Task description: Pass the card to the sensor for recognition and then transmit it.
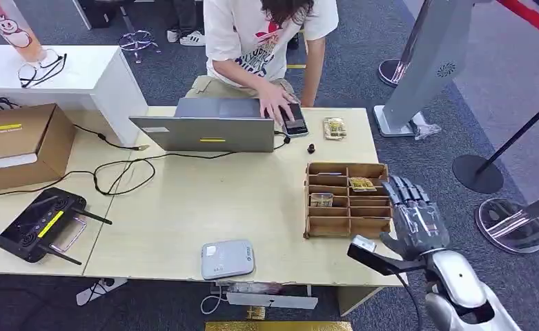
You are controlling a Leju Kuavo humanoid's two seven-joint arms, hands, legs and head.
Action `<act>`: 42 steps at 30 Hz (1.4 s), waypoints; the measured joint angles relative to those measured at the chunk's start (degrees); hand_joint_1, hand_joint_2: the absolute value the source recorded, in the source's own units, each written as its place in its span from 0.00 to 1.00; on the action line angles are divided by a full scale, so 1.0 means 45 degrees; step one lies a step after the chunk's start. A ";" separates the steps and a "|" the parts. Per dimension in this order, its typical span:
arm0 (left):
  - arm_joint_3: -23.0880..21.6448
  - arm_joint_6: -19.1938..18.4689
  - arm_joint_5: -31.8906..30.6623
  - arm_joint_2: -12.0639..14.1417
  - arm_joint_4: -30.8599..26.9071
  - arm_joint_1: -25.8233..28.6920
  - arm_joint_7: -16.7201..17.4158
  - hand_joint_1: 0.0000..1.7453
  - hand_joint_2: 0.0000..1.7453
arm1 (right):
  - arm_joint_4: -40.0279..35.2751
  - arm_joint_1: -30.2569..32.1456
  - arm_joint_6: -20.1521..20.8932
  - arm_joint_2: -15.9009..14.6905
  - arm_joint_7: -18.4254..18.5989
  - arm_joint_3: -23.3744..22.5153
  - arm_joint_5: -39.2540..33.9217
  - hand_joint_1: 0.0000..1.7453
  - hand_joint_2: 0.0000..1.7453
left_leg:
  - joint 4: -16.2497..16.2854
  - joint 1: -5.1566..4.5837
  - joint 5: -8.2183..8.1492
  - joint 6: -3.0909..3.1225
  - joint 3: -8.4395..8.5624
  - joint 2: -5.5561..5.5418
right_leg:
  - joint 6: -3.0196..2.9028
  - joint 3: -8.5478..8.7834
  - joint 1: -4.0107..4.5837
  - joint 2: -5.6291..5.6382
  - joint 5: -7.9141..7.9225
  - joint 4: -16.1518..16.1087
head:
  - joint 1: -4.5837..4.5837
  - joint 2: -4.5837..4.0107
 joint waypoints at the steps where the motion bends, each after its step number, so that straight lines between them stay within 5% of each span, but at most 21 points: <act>1: 0.0000 0.0000 0.0005 0.0005 0.0000 0.0000 0.0000 0.00 0.00 | 0.0053 -0.0021 0.0005 -0.0015 0.0000 0.0000 0.0015 0.02 1.00 | 0.0000 0.0000 0.0000 0.0000 -0.0001 -0.0001 | 0.0000 0.0000 0.0000 -0.0001 0.0000 0.0000 | 0.0005 0.0000; 28: 0.0005 0.0005 0.0146 0.0034 0.0000 0.0000 -0.0005 0.00 0.00 | 0.1345 -0.0916 0.0218 0.0214 -0.0034 0.0583 0.0029 0.11 1.00 | 0.0000 0.0001 0.0000 0.0000 -0.0005 -0.0002 | 0.0000 -0.0001 0.0001 -0.0004 0.0000 0.0000 | 0.0000 0.0000; 42: 0.0000 0.0005 0.0087 0.0034 0.0000 -0.0001 0.0000 0.00 0.00 | 0.1544 -0.0945 0.0209 0.0248 -0.0034 0.0622 0.0010 0.27 1.00 | 0.0000 0.0001 0.0000 0.0000 -0.0005 -0.0002 | 0.0000 -0.0001 0.0001 -0.0004 0.0000 0.0000 | 0.0000 0.0000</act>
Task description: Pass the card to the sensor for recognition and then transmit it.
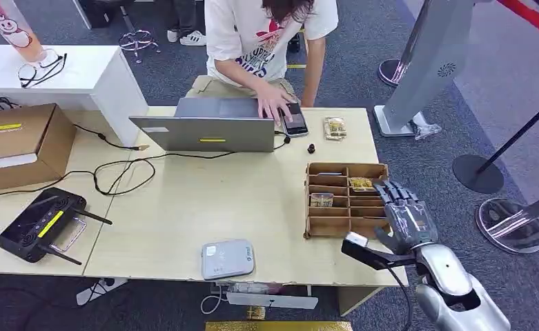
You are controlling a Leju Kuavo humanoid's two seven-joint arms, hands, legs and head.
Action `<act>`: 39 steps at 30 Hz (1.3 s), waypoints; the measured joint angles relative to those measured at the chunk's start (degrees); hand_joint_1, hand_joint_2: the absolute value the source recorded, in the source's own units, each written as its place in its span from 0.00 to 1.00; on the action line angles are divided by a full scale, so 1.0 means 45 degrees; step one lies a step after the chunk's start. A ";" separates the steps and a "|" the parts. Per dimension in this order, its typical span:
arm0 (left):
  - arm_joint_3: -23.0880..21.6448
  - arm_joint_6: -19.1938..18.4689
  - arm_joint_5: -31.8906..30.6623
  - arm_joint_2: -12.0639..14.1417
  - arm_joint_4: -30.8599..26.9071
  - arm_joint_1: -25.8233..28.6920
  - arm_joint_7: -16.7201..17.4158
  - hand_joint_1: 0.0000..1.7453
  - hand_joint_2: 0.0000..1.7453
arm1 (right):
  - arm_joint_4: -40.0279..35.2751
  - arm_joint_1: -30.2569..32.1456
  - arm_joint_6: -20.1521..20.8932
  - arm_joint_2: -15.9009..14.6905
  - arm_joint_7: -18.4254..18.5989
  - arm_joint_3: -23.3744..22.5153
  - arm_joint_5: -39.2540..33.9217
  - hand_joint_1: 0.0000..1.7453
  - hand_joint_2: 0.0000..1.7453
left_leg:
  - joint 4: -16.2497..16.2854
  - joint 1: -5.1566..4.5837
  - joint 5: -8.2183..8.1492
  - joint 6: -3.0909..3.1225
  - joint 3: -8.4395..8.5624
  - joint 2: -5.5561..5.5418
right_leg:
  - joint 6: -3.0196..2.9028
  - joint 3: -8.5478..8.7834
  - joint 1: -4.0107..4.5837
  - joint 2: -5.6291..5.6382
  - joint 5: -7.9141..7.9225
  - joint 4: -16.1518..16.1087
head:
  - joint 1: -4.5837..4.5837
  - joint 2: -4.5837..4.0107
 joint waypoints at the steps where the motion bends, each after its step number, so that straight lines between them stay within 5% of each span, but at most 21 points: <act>1: 0.0000 0.0000 0.0000 0.0000 0.0000 0.0000 0.0000 0.00 0.00 | 0.0010 0.0000 0.0000 0.0000 0.0000 -0.0005 -0.0024 0.28 1.00 | 0.0000 0.0000 0.0000 0.0000 0.0000 0.0000 | 0.0000 0.0000 0.0000 0.0000 0.0000 0.0000 | 0.0000 0.0000; 34: 0.0005 0.0102 0.0364 0.0015 0.0000 0.0056 -0.0151 0.00 0.00 | 0.0797 -0.0482 -0.0029 -0.0156 -0.0316 -0.0146 -0.0301 0.54 1.00 | 0.0000 -0.0001 0.0000 0.0000 0.0000 0.0000 | 0.0000 -0.0004 -0.0001 -0.0001 0.0000 0.0000 | 0.0005 0.0000; 39: 0.0005 0.0102 0.0364 0.0015 0.0000 0.0056 -0.0155 0.00 0.00 | 0.0797 -0.0351 -0.0044 -0.0306 -0.0257 -0.0160 -0.0447 0.70 1.00 | 0.0000 0.0000 0.0000 0.0001 -0.0002 0.0000 | 0.0001 -0.0004 0.0000 0.0000 0.0000 0.0000 | 0.0005 0.0000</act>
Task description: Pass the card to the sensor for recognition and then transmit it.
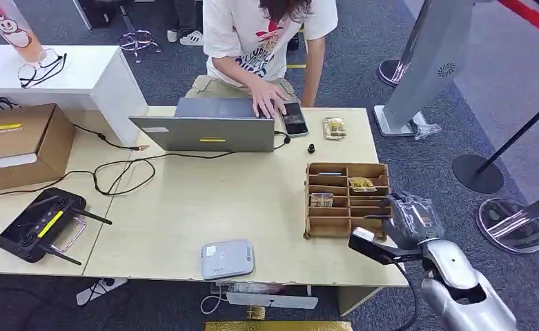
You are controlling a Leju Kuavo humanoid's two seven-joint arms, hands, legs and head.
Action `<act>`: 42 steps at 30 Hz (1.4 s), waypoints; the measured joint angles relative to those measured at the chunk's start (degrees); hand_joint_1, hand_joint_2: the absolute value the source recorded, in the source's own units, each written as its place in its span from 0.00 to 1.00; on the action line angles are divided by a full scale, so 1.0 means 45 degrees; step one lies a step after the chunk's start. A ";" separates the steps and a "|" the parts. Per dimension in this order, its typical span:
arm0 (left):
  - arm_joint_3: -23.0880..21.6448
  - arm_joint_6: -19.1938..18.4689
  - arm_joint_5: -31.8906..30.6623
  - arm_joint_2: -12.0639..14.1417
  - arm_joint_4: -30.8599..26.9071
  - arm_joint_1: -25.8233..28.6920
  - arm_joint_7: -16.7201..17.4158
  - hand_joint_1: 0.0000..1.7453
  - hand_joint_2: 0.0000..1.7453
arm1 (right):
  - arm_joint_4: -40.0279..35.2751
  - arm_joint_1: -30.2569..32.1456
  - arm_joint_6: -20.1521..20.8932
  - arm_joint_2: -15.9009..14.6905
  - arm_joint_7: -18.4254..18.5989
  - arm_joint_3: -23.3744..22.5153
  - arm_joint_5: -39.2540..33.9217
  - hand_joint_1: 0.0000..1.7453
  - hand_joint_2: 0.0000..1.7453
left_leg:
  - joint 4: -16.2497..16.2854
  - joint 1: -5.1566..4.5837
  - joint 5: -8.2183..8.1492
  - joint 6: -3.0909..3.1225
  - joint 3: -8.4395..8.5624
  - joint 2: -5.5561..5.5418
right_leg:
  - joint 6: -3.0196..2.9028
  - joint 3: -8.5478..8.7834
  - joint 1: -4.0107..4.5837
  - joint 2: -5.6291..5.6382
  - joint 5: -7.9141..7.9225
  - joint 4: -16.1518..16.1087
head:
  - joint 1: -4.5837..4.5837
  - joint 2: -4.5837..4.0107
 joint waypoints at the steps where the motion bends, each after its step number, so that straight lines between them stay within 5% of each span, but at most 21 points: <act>1: 0.0000 0.0000 0.0000 0.0000 0.0000 0.0000 0.0000 0.00 0.00 | 0.0000 0.0023 0.0000 -0.0019 0.0015 0.0000 0.0005 0.70 1.00 | 0.0000 0.0000 0.0000 0.0000 0.0001 0.0000 | 0.0000 0.0000 -0.0001 0.0001 0.0000 0.0000 | 0.0000 0.0000; 5: 0.0000 0.0005 0.0000 0.0000 0.0000 0.0001 -0.0049 0.00 0.00 | -0.0005 0.0074 0.0000 -0.0019 0.0034 0.0000 0.0010 0.77 1.00 | 0.0000 0.0000 0.0000 0.0000 0.0001 0.0001 | 0.0000 -0.0001 0.0000 0.0001 0.0000 0.0000 | -0.0005 0.0000; 23: 0.0000 0.0010 -0.0039 0.0000 0.0000 0.0000 -0.0092 0.00 0.00 | -0.0073 0.0175 0.0034 -0.0053 0.0165 -0.0121 -0.0034 0.80 1.00 | 0.0000 0.0000 0.0000 0.0000 -0.0001 0.0001 | 0.0000 -0.0001 0.0000 0.0001 0.0000 0.0000 | 0.0000 0.0000; 42: 0.0000 -0.0053 -0.0083 0.0039 0.0000 0.0012 -0.0087 0.00 0.00 | -0.0083 -0.0459 0.1788 -0.0666 -0.0947 -0.0223 -0.2517 0.82 1.00 | 0.0000 -0.0004 -0.0006 0.0009 -0.0006 -0.0002 | 0.0001 -0.0001 -0.0003 -0.0003 0.0000 0.0000 | -0.0005 0.0000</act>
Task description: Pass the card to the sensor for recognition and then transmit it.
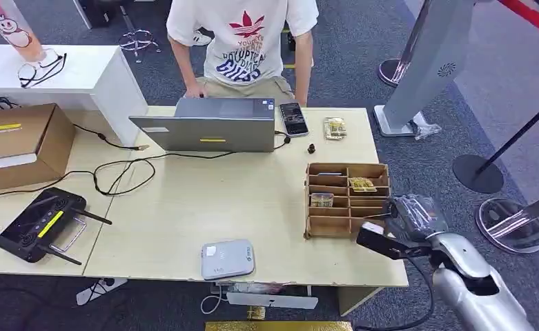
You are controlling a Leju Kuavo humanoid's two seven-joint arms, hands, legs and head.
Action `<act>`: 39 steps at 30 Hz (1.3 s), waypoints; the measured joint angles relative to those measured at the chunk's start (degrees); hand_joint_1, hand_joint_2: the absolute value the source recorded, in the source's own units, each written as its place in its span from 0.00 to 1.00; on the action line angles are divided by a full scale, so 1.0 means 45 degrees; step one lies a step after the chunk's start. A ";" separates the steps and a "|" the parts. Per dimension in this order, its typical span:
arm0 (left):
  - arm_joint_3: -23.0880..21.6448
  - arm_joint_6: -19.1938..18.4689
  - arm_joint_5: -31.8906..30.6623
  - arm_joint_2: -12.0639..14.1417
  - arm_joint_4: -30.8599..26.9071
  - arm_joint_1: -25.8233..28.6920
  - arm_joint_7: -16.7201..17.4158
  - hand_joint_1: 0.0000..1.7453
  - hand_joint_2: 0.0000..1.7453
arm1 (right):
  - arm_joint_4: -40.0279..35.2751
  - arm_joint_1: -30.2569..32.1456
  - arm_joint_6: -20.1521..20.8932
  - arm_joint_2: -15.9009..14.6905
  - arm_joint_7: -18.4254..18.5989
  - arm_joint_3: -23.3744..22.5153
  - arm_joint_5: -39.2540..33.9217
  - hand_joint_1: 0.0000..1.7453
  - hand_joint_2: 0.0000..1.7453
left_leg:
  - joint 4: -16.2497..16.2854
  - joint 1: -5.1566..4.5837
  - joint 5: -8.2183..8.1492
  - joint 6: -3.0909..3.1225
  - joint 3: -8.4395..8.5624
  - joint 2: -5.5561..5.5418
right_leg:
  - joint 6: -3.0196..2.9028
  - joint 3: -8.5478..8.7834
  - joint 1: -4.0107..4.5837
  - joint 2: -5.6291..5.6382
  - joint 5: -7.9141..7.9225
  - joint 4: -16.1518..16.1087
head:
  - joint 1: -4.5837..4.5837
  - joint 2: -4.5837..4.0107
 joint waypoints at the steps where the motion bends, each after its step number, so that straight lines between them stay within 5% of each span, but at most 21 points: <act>1: 0.0000 0.0000 0.0000 0.0000 0.0000 0.0001 0.0000 0.00 0.00 | -0.0029 -0.0063 0.0087 -0.0106 -0.0014 0.0000 -0.0072 0.81 1.00 | 0.0000 0.0000 0.0000 0.0000 0.0000 0.0000 | 0.0000 0.0000 0.0000 0.0000 0.0000 0.0000 | 0.0005 0.0000; 16: 0.0000 0.0083 0.0087 0.0005 0.0000 0.0003 0.0010 0.00 0.00 | -0.0194 -0.2239 0.1710 -0.1816 -0.0360 0.0466 -0.1875 0.83 1.00 | 0.0000 -0.0003 0.0003 0.0001 -0.0006 -0.0007 | 0.0000 0.0000 -0.0004 -0.0007 0.0002 0.0001 | 0.0005 0.0000; 25: 0.0000 0.0199 0.0238 0.0010 0.0000 0.0078 -0.0175 0.00 0.00 | 0.0268 -0.5088 0.3099 -0.2905 -0.0583 0.1511 -0.4231 0.83 1.00 | 0.0007 -0.0014 0.0006 0.0005 -0.0026 -0.0021 | 0.0001 -0.0026 -0.0013 -0.0019 0.0004 0.0001 | 0.0000 0.0000; 32: -0.0136 0.0082 -0.0010 0.0005 0.0000 0.0084 -0.0141 0.00 0.00 | 0.0369 -0.5784 0.3278 -0.3997 -0.0554 0.1817 -0.5775 0.85 1.00 | 0.0008 -0.0016 -0.0002 0.0015 -0.0038 -0.0035 | 0.0005 -0.0028 -0.0013 -0.0028 0.0001 0.0001 | 0.0000 0.0000; 39: -0.0364 -0.0014 -0.0160 -0.0005 0.0000 0.0056 -0.0131 0.00 0.00 | 0.0374 -0.6103 0.3244 -0.4123 -0.0670 0.1875 -0.5988 0.91 1.00 | 0.0008 -0.0015 -0.0005 0.0022 -0.0034 -0.0027 | 0.0007 -0.0029 -0.0012 -0.0023 0.0000 0.0001 | 0.0000 0.0000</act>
